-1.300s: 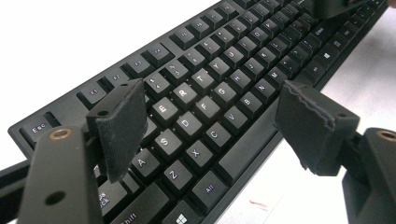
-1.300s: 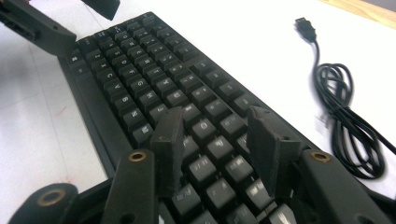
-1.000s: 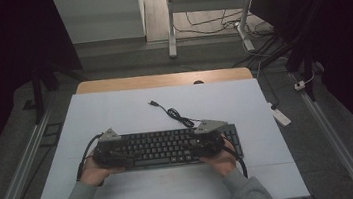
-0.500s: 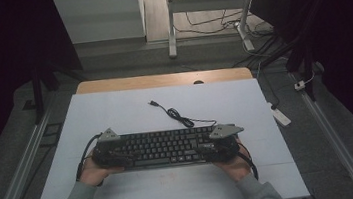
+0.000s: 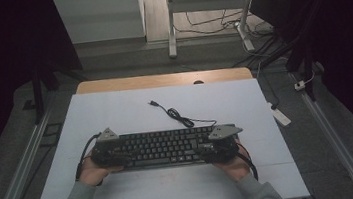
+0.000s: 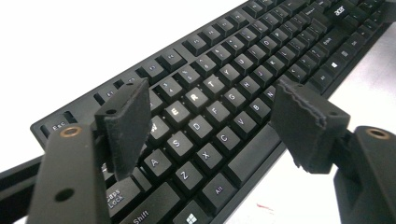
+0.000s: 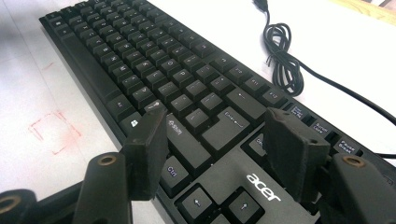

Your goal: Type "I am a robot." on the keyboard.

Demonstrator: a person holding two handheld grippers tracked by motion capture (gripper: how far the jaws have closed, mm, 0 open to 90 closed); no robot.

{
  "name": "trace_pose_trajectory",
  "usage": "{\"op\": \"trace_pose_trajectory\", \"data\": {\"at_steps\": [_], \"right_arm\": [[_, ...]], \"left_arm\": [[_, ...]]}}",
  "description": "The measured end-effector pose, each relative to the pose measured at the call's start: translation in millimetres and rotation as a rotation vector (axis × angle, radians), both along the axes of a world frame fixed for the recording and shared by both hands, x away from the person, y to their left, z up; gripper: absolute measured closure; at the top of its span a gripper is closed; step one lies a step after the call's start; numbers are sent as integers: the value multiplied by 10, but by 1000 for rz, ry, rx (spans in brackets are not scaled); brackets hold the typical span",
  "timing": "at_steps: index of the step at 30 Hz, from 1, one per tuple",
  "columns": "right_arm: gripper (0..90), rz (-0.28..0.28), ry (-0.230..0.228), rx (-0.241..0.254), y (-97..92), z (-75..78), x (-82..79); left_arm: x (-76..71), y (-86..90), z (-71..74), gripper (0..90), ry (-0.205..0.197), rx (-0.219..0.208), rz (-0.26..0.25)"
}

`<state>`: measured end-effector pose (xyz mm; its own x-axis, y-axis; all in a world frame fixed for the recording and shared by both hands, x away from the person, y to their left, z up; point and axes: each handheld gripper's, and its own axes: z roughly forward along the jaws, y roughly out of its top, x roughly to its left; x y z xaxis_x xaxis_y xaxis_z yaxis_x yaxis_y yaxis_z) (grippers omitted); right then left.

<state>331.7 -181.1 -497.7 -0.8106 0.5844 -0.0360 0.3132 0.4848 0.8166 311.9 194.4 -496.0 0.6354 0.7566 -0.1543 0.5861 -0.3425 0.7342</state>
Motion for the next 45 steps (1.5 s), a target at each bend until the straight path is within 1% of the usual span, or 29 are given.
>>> {"op": "trace_pose_trajectory", "data": {"at_steps": [4, 8, 12, 14, 17, 20, 24, 28, 33, 35, 38, 43, 45], "right_arm": [[404, 0, -1, 1, -3, -1, 2], [403, -4, 1, -3, 3, -10, 6], [403, -7, 5, -6, 6, -16, 9], [403, -8, 3, -4, 4, -17, 11], [404, -8, 2, -7, -3, -13, 13], [403, -9, 3, -14, -6, -13, 16], [403, -11, 2, -12, -2, -19, 17], [403, -13, 8, -15, 4, -23, 15], [404, -12, 6, -17, 6, -26, 17], [403, -13, 8, -17, 5, -29, 19], [403, -15, 9, -22, 5, -32, 19], [404, -13, 8, -24, 7, -35, 20], [404, -15, 9, -24, 6, -34, 19]], "left_arm": [[16, -14, -4, 363, -12, 11, 11], [42, -49, -9, 445, -23, 18, 22], [73, -109, -20, 533, -27, 25, 11], [87, -139, -25, 567, -30, 38, 2], [106, -171, -27, 628, -33, 40, -3], [127, -197, -26, 730, -37, 29, -19], [153, -249, -38, 877, -40, 38, -37], [184, -324, -56, 891, -41, 45, -60], [214, -417, -99, 891, -42, 70, -75], [221, -441, -119, 891, -39, 78, -74], [236, -470, -153, 891, -37, 101, -76], [265, -483, -201, 890, -27, 122, -62], [272, -481, -209, 890, -27, 124, -52]]}}
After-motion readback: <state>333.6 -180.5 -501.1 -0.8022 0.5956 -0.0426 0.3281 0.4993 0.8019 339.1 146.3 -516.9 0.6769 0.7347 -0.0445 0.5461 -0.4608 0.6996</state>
